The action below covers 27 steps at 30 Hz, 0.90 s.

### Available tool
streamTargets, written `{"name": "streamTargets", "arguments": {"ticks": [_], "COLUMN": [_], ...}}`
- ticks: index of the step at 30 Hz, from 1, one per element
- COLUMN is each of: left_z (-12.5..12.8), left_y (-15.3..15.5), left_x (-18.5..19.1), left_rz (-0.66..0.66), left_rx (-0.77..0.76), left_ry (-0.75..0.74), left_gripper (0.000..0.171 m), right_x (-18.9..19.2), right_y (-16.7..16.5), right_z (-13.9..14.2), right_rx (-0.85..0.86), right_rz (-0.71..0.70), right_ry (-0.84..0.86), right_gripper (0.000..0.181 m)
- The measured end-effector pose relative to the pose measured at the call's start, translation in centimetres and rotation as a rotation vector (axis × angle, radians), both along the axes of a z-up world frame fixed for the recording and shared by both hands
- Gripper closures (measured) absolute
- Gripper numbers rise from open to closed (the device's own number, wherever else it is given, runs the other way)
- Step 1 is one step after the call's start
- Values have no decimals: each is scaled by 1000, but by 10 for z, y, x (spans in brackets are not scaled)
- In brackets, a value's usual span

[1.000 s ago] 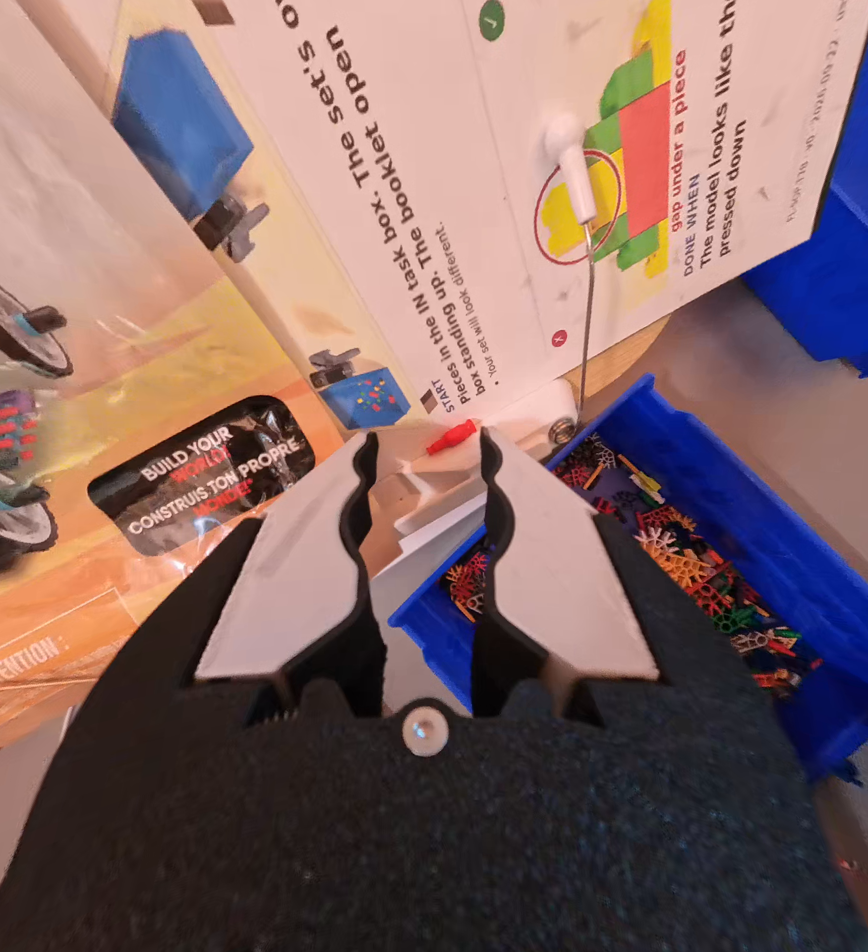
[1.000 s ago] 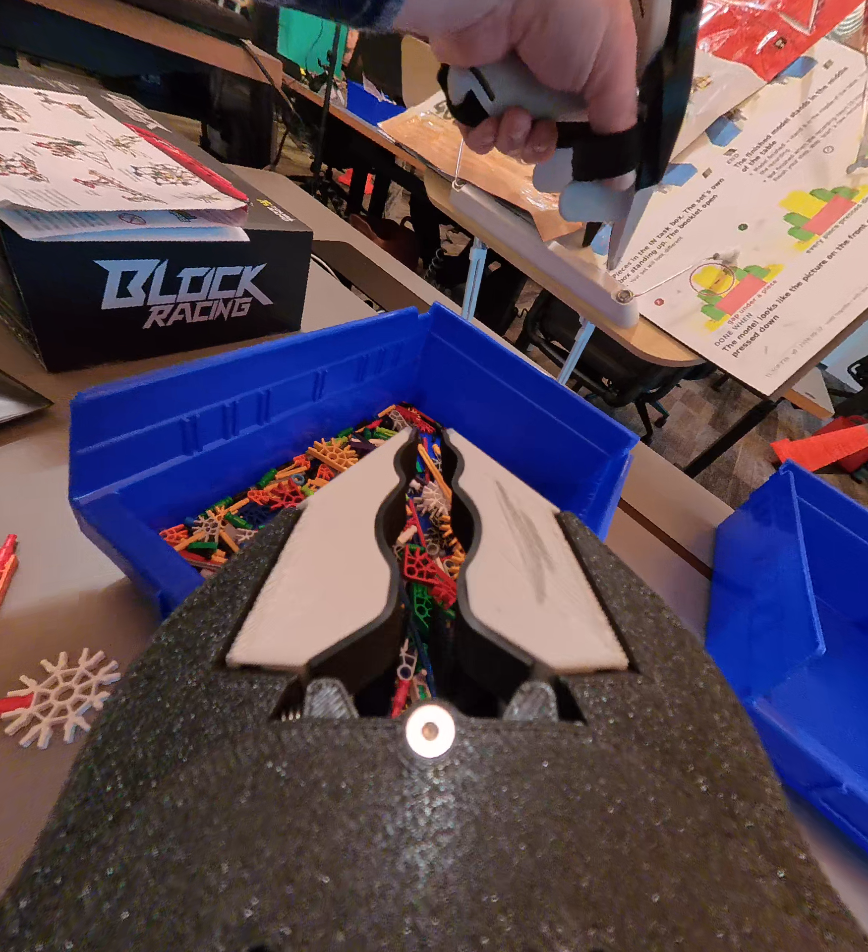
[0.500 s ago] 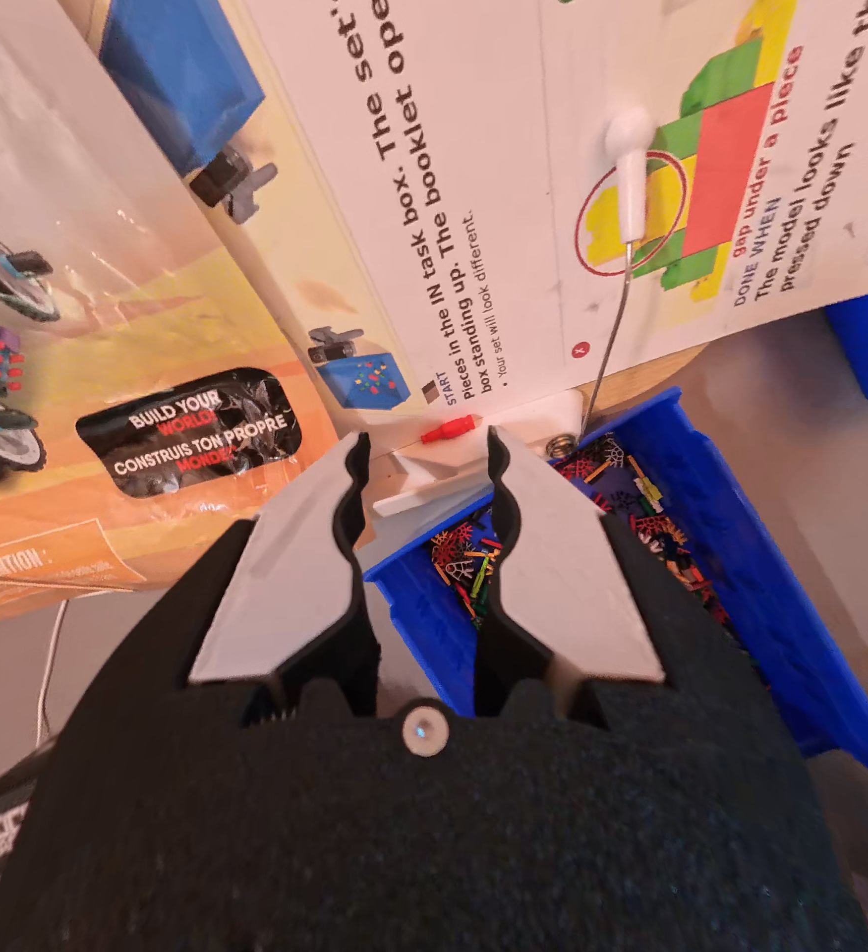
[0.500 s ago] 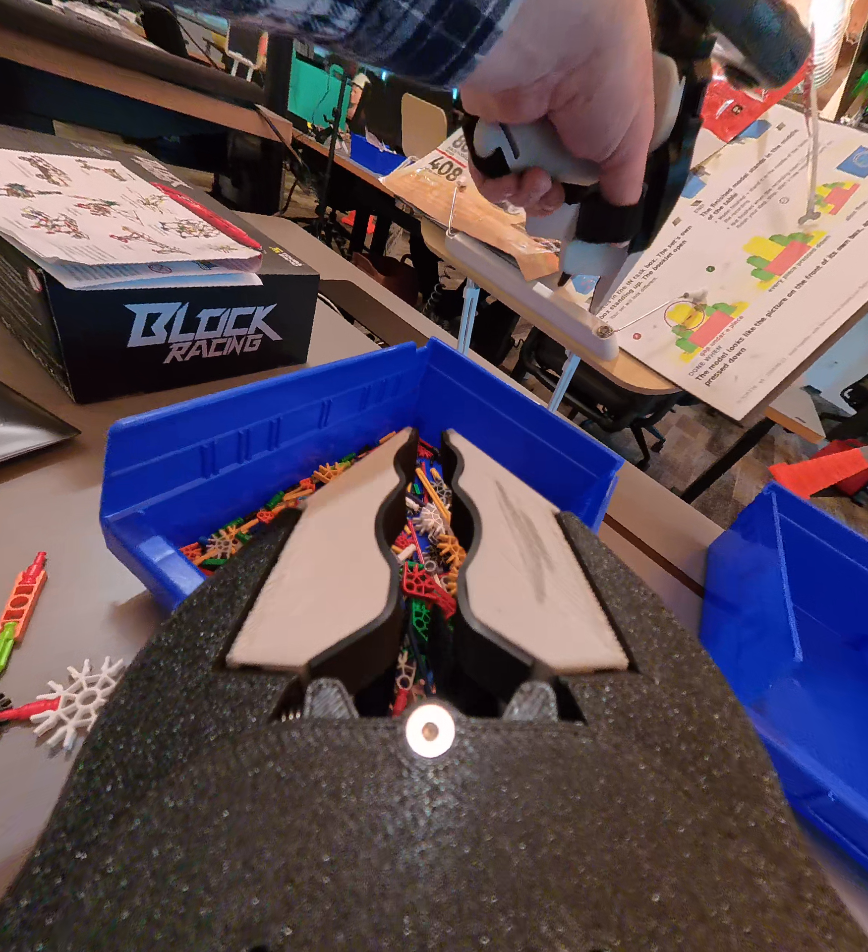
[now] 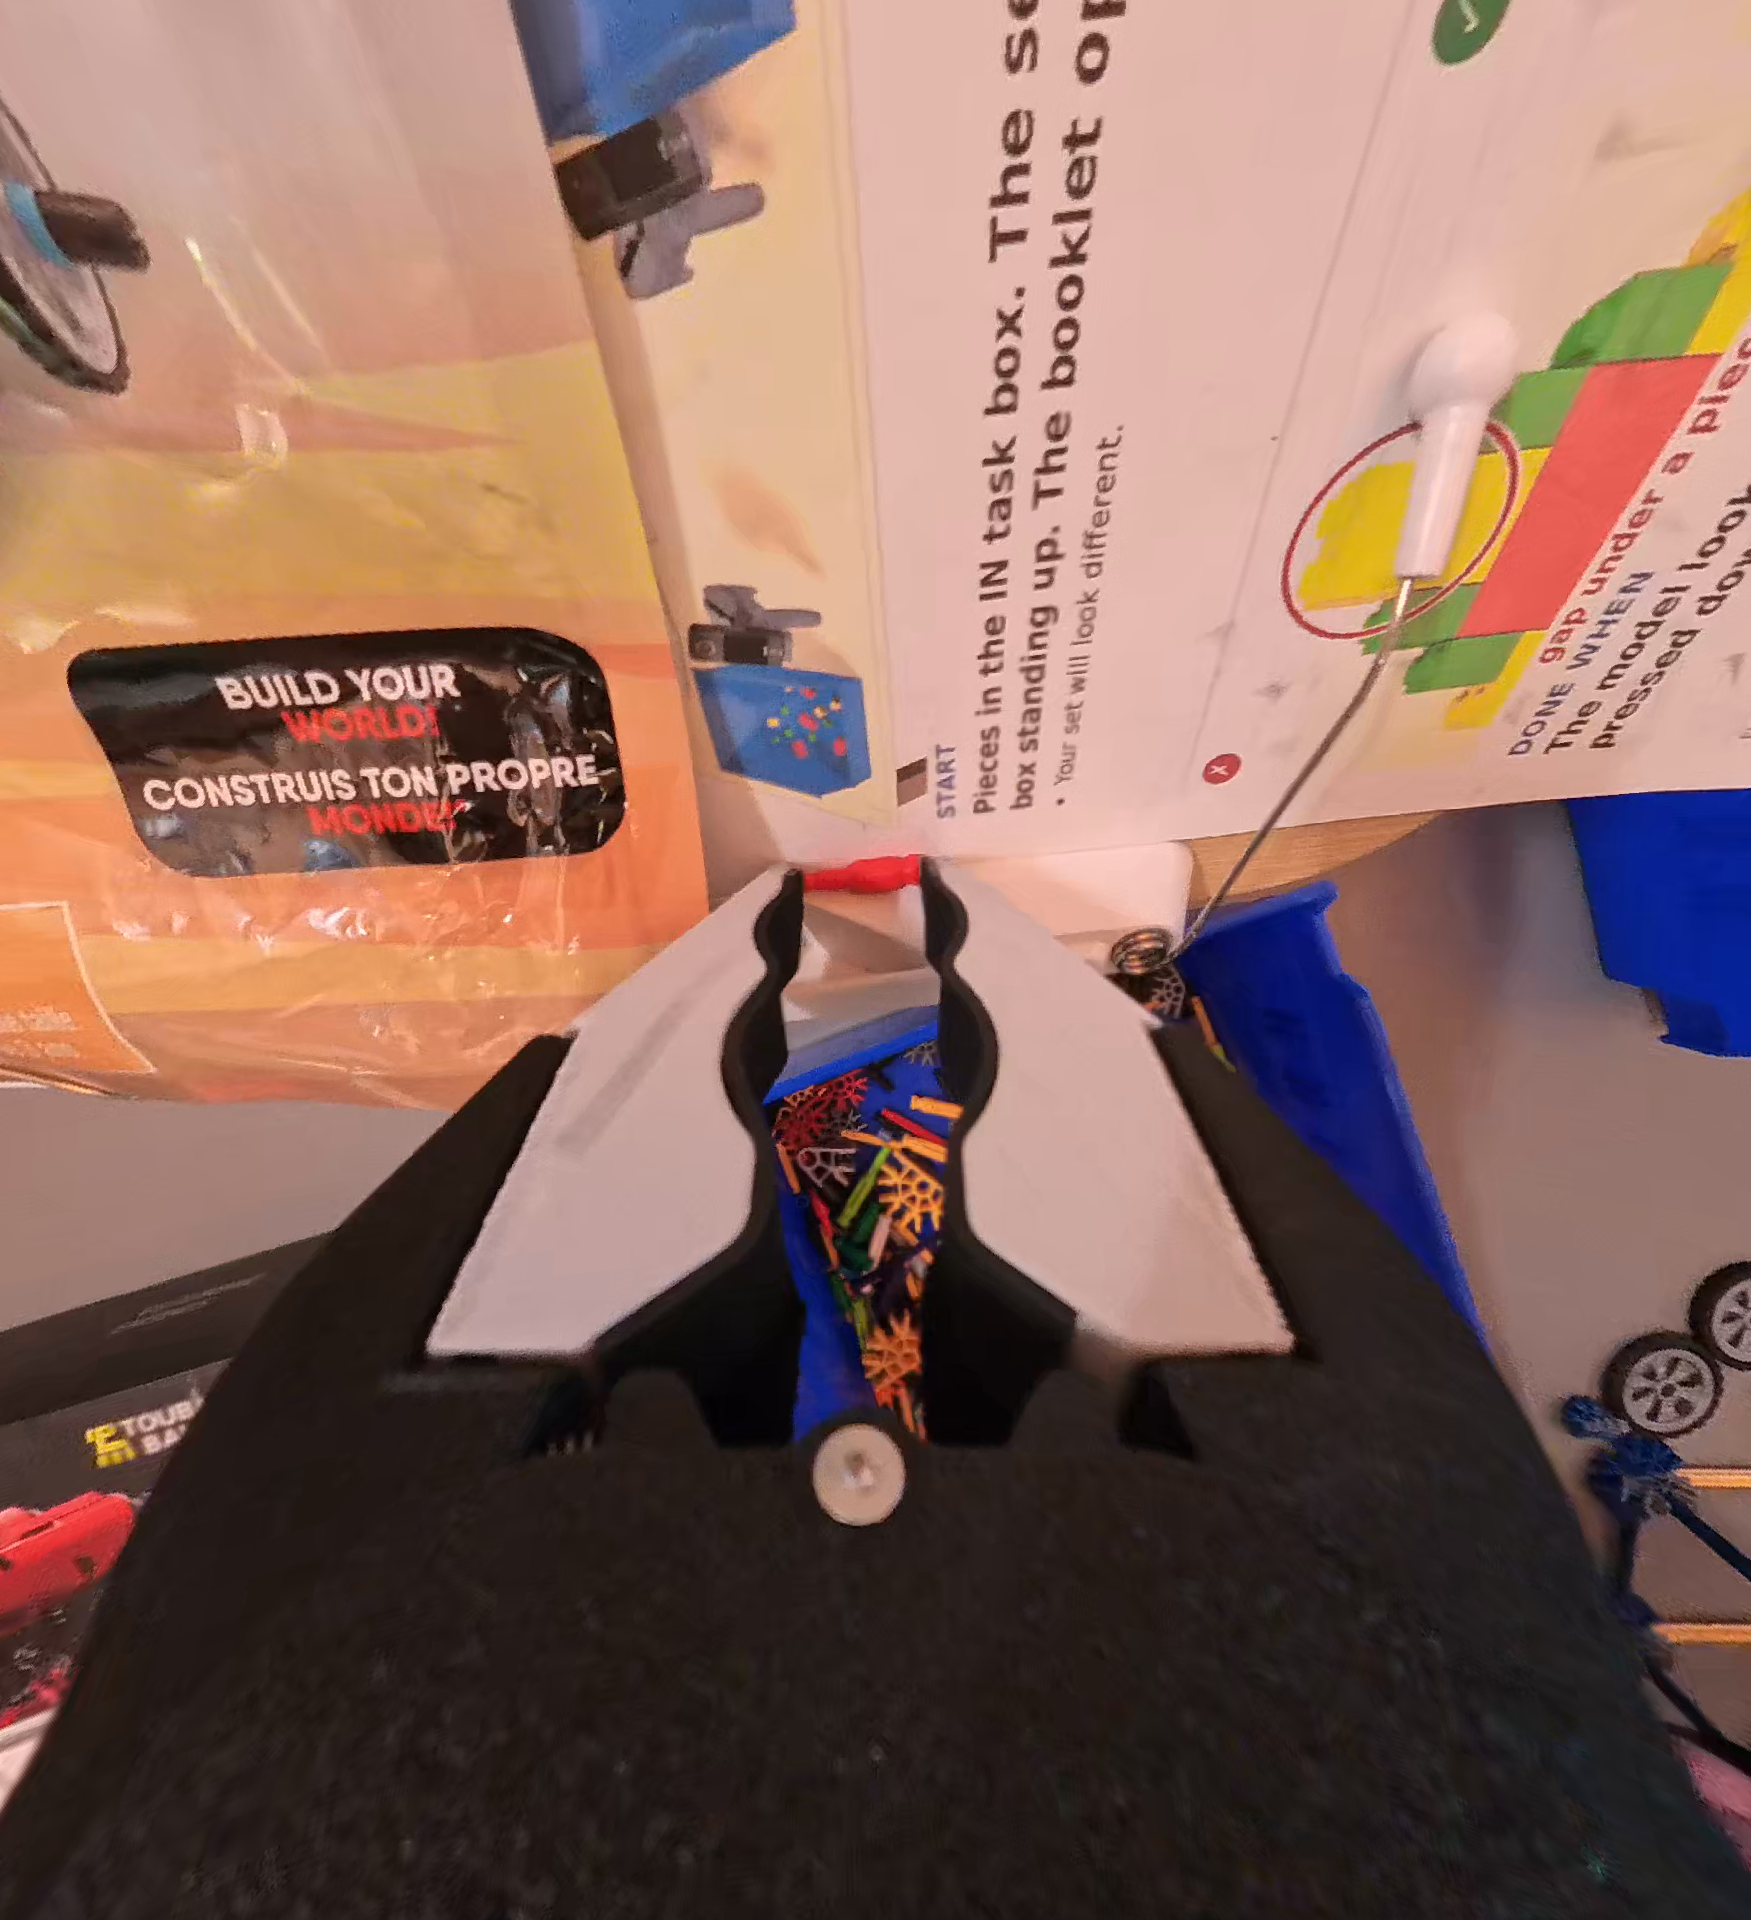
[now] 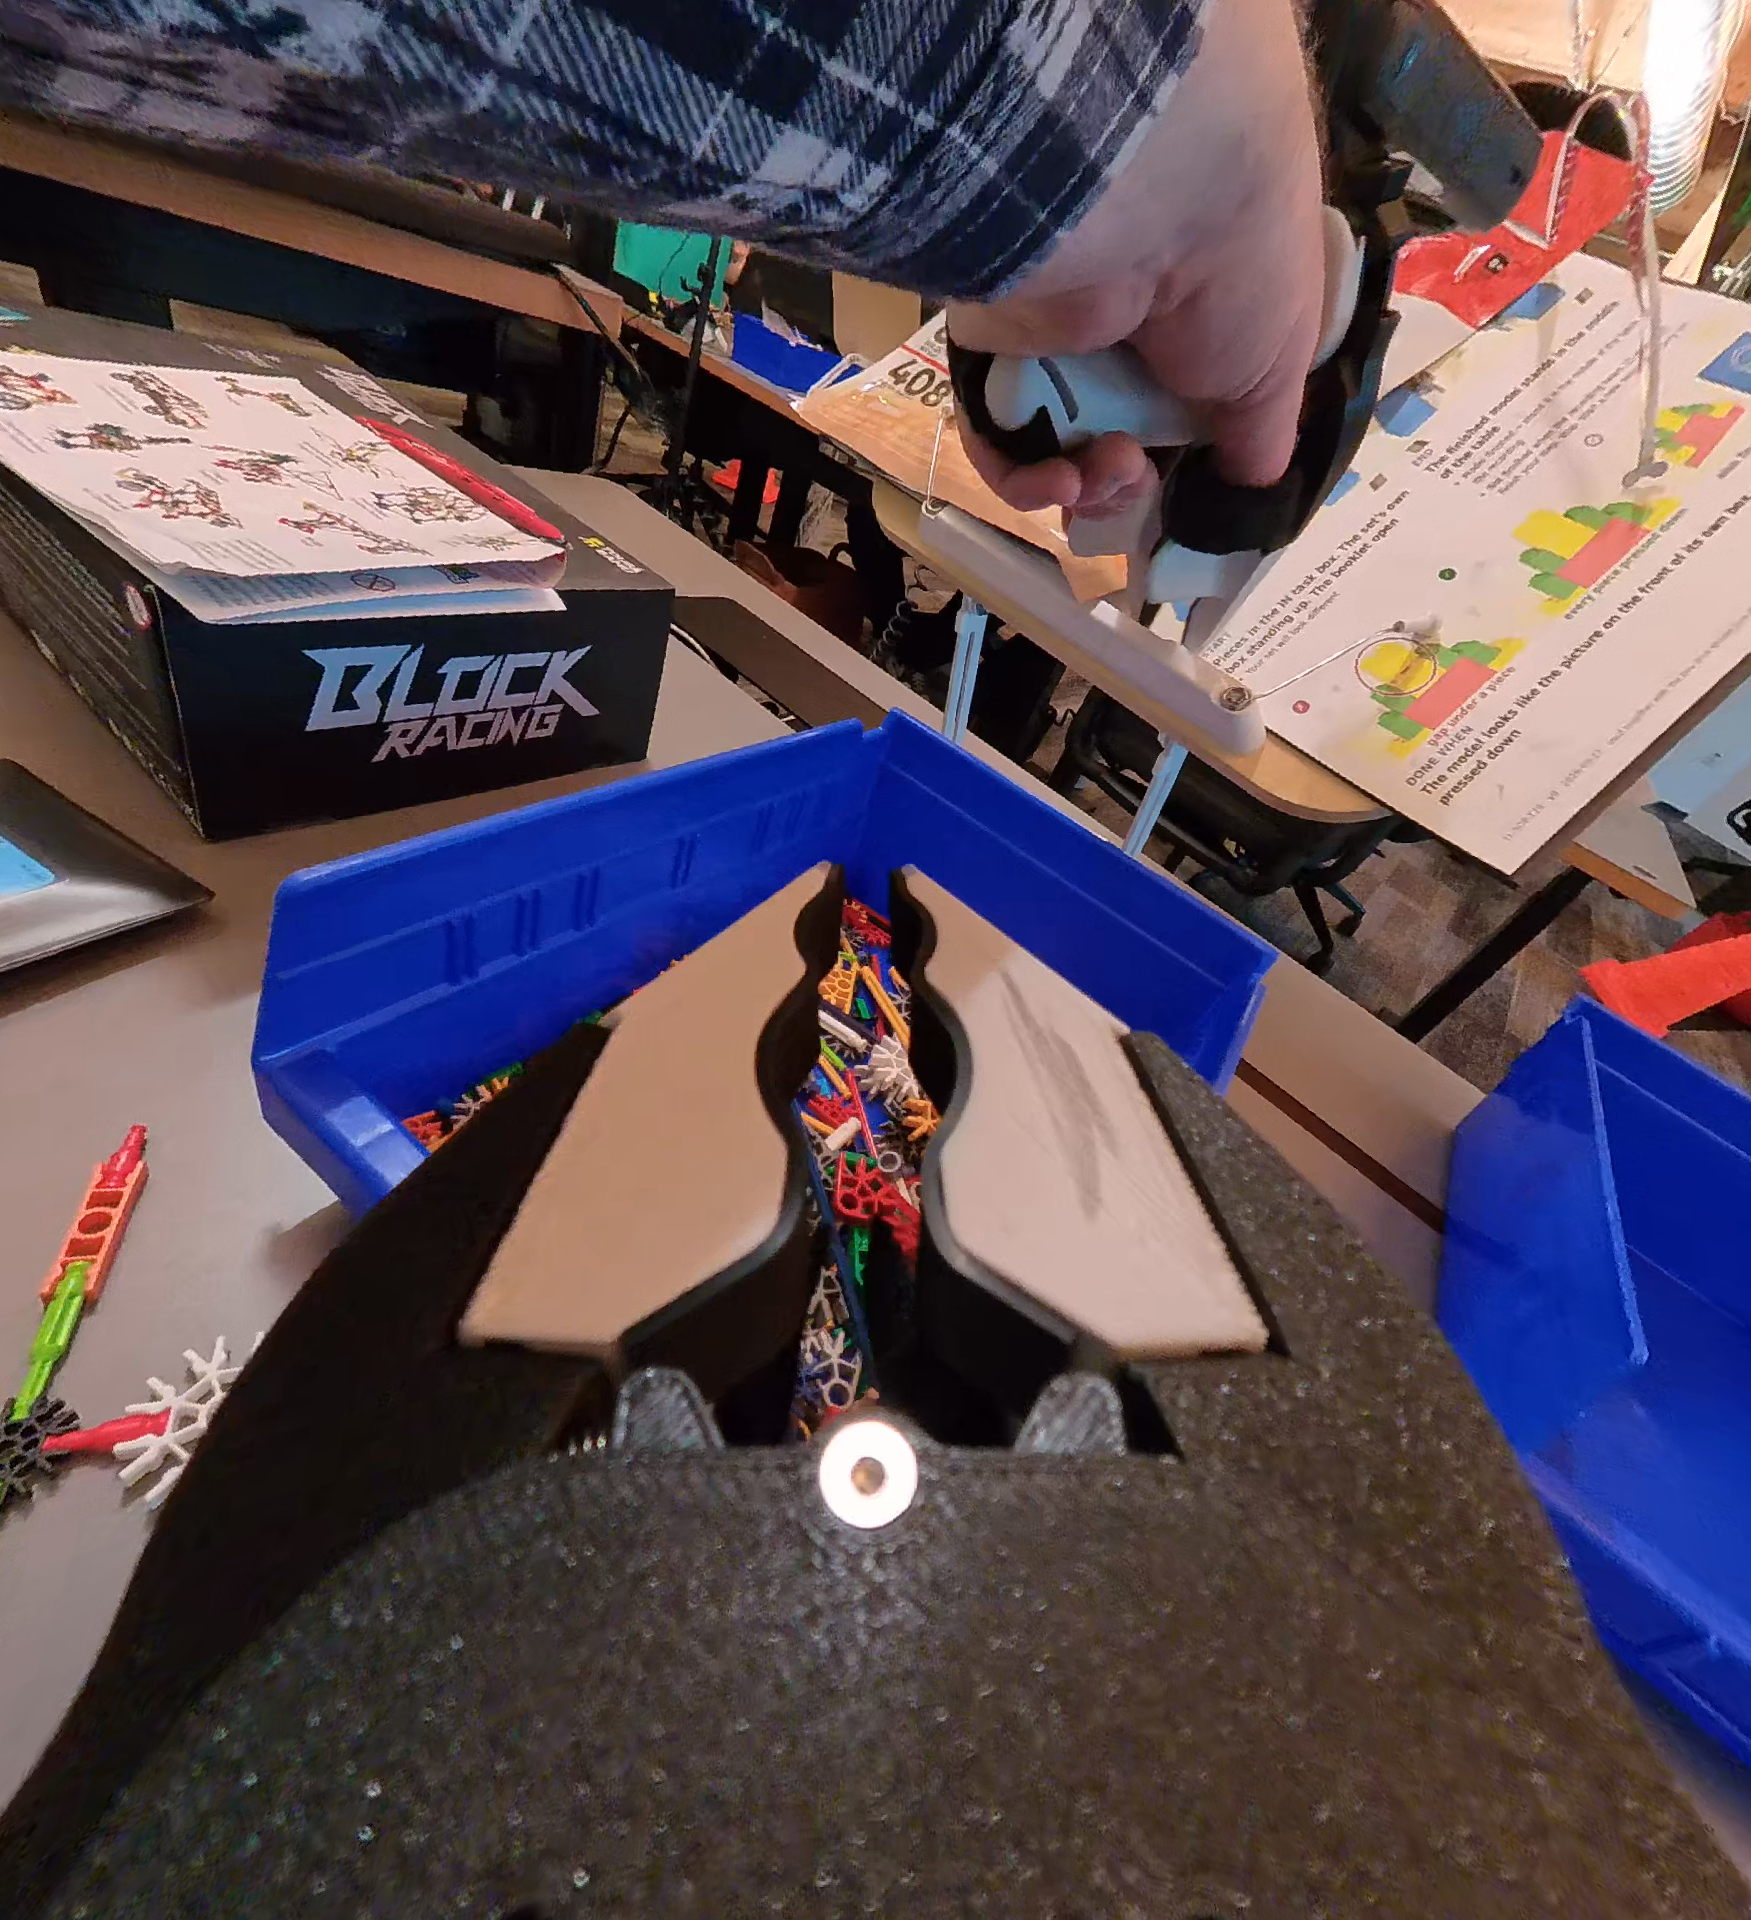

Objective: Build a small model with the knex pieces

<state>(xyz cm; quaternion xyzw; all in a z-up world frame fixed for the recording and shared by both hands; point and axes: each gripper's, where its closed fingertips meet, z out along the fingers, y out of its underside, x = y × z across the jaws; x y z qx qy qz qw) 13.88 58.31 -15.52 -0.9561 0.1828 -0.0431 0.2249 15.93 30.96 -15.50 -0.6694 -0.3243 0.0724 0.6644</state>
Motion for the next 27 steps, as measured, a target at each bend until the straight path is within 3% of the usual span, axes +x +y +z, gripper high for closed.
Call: {"name": "streamTargets", "arguments": {"ticks": [10,16,21,27], "left_z": [5,27,54,67], "left_y": [3,-4,-50,-138], "left_x": [-2,1,8,-32], "left_rz": [-37,-100,-259,-377], "left_rx": [54,111,177,231], "left_ry": [40,1,-7,-52], "left_gripper": [151,151,151,152], "right_x": [-1,-1,2,-3], "right_y": [2,3,2,-2], "right_z": [-5,-5,-1,2], "right_rx": [-12,-11,-5,18], "right_rz": [2,1,-3,14], "right_ry": [-11,-8,11,4], "right_gripper": [174,174,173,173]}}
